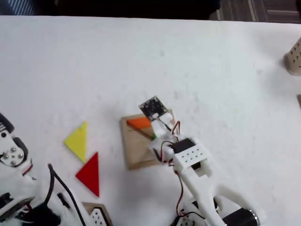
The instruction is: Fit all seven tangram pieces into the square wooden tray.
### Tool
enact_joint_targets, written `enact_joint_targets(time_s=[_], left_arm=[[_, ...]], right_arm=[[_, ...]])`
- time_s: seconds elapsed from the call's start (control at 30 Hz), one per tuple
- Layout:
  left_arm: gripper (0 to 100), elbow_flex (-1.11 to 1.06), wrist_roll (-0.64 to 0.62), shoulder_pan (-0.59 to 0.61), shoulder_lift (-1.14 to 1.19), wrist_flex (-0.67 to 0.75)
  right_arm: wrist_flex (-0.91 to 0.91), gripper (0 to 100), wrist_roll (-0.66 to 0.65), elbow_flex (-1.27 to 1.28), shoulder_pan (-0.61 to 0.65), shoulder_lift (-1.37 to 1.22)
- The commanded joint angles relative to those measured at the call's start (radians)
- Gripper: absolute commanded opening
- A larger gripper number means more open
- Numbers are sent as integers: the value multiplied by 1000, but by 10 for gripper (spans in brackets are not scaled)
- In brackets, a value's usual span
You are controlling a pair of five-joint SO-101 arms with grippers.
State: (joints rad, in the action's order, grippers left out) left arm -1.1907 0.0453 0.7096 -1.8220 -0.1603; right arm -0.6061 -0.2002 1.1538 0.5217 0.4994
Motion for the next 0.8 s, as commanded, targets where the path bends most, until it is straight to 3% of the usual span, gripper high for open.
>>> enact_joint_targets(time_s=[0.0, 0.23, 0.77], left_arm=[[23, -114, -8, 93, -4, 302], [23, -307, -9, 180, -4, 534], [24, -371, -14, 220, -4, 542]], right_arm=[[-4, 21, -12, -5, -2, 5], [-4, 21, -12, -5, -4, 5], [-4, 21, -12, -5, -4, 4]])
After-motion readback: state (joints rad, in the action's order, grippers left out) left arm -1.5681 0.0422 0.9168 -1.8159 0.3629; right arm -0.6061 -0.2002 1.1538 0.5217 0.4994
